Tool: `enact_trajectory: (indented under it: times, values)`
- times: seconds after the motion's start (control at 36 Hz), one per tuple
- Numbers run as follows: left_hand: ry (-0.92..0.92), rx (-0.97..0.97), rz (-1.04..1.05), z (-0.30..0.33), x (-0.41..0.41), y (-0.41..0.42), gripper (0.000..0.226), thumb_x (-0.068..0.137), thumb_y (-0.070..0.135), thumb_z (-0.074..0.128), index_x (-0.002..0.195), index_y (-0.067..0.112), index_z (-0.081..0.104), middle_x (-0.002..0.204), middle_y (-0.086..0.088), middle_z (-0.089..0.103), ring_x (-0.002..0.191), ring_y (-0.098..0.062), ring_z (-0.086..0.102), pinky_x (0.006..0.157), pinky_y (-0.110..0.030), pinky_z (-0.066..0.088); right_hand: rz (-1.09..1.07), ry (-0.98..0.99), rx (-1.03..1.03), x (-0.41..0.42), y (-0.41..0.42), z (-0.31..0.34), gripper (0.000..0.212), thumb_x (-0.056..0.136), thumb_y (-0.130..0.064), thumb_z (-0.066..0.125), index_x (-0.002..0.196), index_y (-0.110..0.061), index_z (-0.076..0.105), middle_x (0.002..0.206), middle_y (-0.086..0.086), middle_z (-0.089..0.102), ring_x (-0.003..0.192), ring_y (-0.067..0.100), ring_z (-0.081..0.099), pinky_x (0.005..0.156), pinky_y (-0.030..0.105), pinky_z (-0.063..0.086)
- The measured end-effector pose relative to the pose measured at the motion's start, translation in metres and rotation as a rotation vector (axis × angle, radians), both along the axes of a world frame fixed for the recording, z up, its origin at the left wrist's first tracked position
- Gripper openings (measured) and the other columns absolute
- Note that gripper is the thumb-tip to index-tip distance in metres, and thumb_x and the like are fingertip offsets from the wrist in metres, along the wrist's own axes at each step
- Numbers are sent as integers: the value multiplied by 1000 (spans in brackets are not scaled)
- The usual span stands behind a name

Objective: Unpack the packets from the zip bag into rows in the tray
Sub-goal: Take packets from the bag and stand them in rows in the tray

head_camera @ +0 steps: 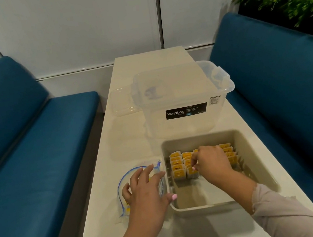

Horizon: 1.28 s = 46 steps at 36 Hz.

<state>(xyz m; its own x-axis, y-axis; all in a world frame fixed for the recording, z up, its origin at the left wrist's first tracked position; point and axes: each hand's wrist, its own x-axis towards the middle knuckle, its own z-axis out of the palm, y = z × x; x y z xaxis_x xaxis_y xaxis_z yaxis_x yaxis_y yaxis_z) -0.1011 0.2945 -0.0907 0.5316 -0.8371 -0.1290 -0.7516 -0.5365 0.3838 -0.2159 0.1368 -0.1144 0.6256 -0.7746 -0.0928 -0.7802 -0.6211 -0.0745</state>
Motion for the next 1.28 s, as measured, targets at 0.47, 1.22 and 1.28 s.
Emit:
enact_trajectory:
  times: [0.47,1.22,1.28]
  values:
    - [8,-236,167,-5,52,33,34,85,6,57,107,33,60,144,11,35,135,-13,21,101,-27,31,-47,-249,107,10,12,26,17,89,-43,59,102,-34,65,97,-11,60,95,12,55,89,31,38]
    - [120,-85,103,-15,71,46,59,87,14,53,142,25,35,147,14,31,132,-3,35,100,-11,28,527,258,-117,114,82,10,27,91,-15,50,65,-14,45,92,8,68,90,28,59,88,37,30]
    - [122,-95,104,-15,73,46,57,88,17,53,142,26,36,147,14,30,132,-3,33,101,-13,29,502,213,-121,112,81,13,25,96,-28,48,75,-15,54,94,8,68,93,27,57,87,37,29]
